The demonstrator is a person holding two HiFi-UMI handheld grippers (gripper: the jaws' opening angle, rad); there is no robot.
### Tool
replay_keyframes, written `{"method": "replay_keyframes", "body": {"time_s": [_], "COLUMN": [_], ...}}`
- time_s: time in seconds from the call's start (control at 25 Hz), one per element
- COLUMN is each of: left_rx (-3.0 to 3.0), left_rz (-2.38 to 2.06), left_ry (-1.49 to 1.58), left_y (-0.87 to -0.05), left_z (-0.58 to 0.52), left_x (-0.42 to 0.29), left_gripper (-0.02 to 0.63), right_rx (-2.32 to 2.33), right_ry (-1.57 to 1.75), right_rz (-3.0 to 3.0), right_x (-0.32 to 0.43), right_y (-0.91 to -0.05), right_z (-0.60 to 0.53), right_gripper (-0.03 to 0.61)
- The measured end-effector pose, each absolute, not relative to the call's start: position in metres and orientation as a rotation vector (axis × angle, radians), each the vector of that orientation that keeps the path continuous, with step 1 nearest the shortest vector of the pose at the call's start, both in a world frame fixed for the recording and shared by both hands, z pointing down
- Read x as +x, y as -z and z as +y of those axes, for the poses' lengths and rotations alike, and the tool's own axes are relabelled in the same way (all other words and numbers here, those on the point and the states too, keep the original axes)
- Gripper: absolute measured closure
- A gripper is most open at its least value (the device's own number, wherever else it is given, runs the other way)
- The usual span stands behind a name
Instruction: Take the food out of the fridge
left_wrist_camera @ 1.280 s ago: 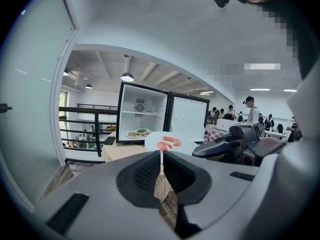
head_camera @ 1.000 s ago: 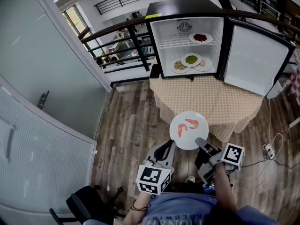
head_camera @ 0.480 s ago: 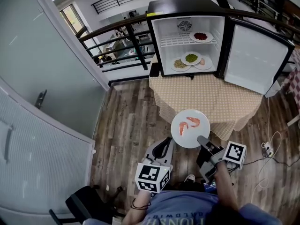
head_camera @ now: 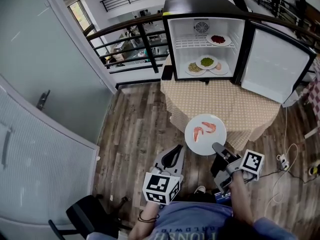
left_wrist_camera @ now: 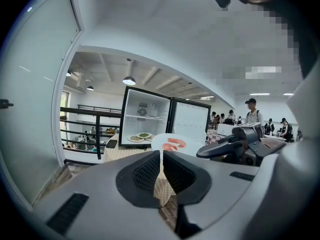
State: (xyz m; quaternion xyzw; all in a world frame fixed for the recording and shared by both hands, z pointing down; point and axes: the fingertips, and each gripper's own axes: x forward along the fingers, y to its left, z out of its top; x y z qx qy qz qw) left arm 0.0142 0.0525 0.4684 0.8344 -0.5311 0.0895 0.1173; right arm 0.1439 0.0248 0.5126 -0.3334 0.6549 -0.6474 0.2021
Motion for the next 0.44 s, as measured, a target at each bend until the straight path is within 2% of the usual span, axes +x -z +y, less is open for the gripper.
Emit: {"method": "replay_keyframes", "body": {"time_s": [0.44], "left_rx": [2.443], "left_rz": [-1.581], "left_ry": [-0.256], "left_y": [-0.463], "left_z": [0.056], "left_x": [0.001], "left_gripper": [0.594], "right_rx": [-0.93], "right_ry": [1.796], "right_rz": [1.848], "right_x": [0.137], "right_y": [-0.509], "right_z": [0.022], "right_gripper": [0.552]}}
